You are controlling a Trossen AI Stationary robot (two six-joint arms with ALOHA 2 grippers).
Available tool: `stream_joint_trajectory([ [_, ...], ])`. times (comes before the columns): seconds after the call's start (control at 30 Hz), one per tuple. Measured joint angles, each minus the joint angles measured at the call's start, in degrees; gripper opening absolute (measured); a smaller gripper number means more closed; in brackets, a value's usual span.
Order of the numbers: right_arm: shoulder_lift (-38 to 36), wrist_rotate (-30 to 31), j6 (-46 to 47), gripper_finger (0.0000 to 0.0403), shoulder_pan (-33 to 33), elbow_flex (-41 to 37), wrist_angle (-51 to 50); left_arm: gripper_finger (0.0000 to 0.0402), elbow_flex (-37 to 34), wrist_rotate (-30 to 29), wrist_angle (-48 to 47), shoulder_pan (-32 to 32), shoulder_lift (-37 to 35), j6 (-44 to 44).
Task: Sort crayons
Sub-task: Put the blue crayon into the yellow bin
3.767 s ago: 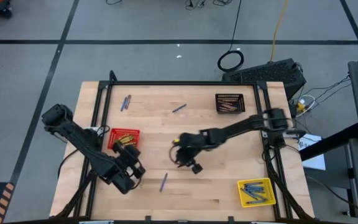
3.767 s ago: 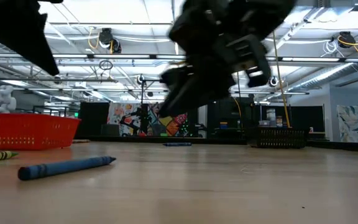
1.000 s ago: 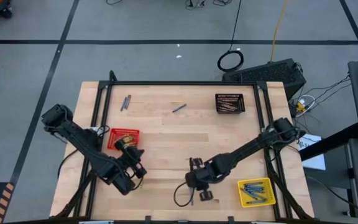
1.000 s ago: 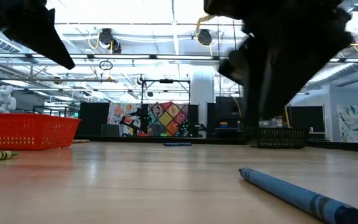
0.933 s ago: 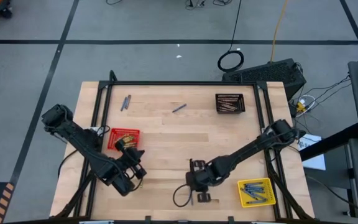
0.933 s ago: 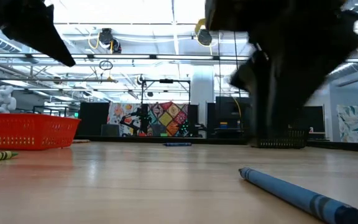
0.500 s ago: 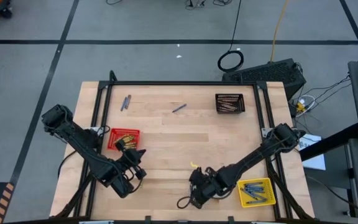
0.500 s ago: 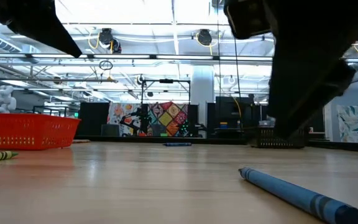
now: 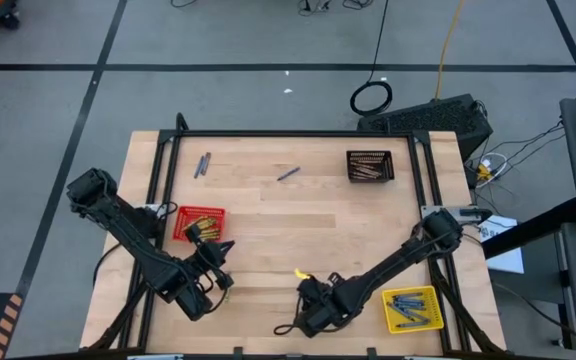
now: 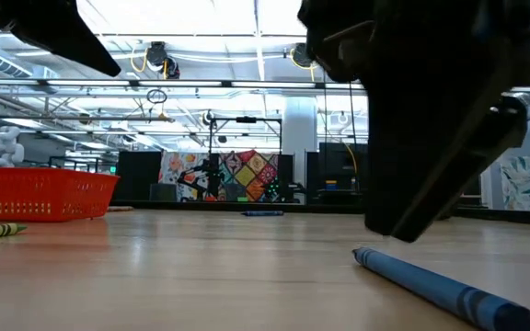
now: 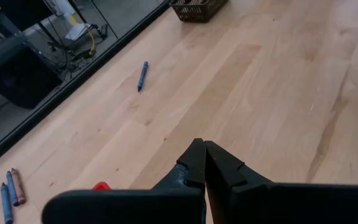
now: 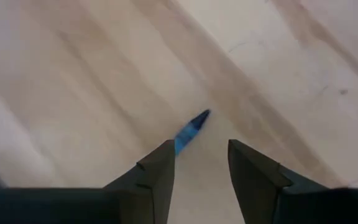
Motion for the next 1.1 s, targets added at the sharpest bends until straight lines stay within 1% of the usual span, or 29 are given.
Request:
stream_joint_trajectory([
  [0.07, 1.02, 0.05, -0.03, 0.0134, -0.07, 1.11, -1.41, 0.0003, 0.00, -0.27, 0.02, 0.00, -0.02, -0.01],
  [0.13, 1.69, 0.13, -0.72, 0.0134, -0.11, 1.23, 0.10, 0.0003, 0.00, -0.47, 0.01, 0.00, -0.02, -0.01],
  [0.5, 1.31, 0.14, 0.91, 0.0134, -0.11, 1.32, 2.78, 0.0003, 0.00, -0.77, 0.08, 0.04, -0.02, -0.03],
  [0.67, 1.32, 1.64, -0.86, 0.0134, -0.12, 1.32, 7.05, 0.0003, 0.00, -0.76, 0.15, 0.04, -0.02, -0.05],
  [0.8, 2.19, 1.83, -9.32, 0.0134, -0.81, 1.32, 12.69, 0.0003, 0.00, -0.76, 0.18, 0.04, -0.02, -0.05],
  [0.87, 2.68, 0.60, -14.60, 0.0134, -1.40, 1.32, 15.29, 0.0003, 0.00, -0.76, 0.17, 0.04, -0.02, -0.07],
  [1.0, 3.12, -6.90, -23.56, 0.0122, -3.74, 1.32, 15.89, 0.0003, 0.00, -0.73, 0.16, 0.04, -0.02, -0.05],
  [1.1, 3.60, -11.80, -31.19, 0.0100, -5.14, 1.32, 17.74, 0.0003, 0.00, -0.73, 0.17, 0.04, -0.02, -0.07],
])
